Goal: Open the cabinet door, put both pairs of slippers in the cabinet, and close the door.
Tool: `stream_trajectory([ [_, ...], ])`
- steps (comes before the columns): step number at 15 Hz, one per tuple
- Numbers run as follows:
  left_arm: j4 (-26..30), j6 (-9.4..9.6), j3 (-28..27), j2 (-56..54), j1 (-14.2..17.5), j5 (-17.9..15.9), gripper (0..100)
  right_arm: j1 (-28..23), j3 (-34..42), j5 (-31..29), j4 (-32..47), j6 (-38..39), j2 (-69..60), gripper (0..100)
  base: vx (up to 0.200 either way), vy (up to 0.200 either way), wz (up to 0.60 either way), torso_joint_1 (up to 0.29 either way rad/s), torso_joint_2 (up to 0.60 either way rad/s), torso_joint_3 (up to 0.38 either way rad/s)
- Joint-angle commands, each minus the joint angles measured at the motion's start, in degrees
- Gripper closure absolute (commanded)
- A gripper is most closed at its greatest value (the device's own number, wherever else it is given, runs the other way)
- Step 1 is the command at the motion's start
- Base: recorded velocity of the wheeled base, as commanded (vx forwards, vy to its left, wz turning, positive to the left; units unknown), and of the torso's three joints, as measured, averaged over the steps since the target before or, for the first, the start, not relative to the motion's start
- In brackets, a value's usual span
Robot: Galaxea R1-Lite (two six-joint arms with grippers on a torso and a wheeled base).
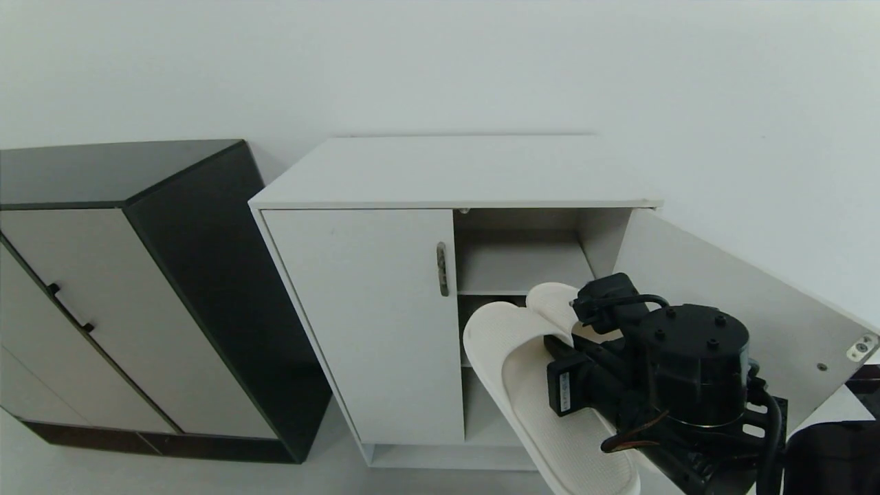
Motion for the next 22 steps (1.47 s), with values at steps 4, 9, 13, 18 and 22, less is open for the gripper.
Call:
stream_trajectory([
  [4,0.0,0.00,0.0,0.1,0.0,0.0,100,0.0,0.3,0.0,0.0,0.0,0.1,100,0.000,0.000,0.00,-0.159,0.49,0.321],
  [9,0.0,0.00,0.0,0.1,0.0,0.0,100,0.0,0.3,0.0,0.0,-0.1,0.2,100,0.000,0.000,0.00,-0.125,0.47,0.335],
  [13,0.0,0.00,0.0,0.0,0.0,0.0,100,0.0,0.7,0.0,0.0,-0.2,0.2,100,0.000,0.000,0.00,-0.074,0.45,0.370],
  [18,0.0,0.00,0.0,0.0,0.0,0.0,100,0.0,0.9,0.0,0.0,-0.2,0.2,100,0.000,0.000,0.00,-0.019,0.29,0.266],
  [22,0.0,0.00,0.0,0.0,0.0,0.0,100,0.0,1.1,0.0,0.0,-0.6,0.2,100,0.000,0.000,0.00,0.001,0.01,0.008],
])
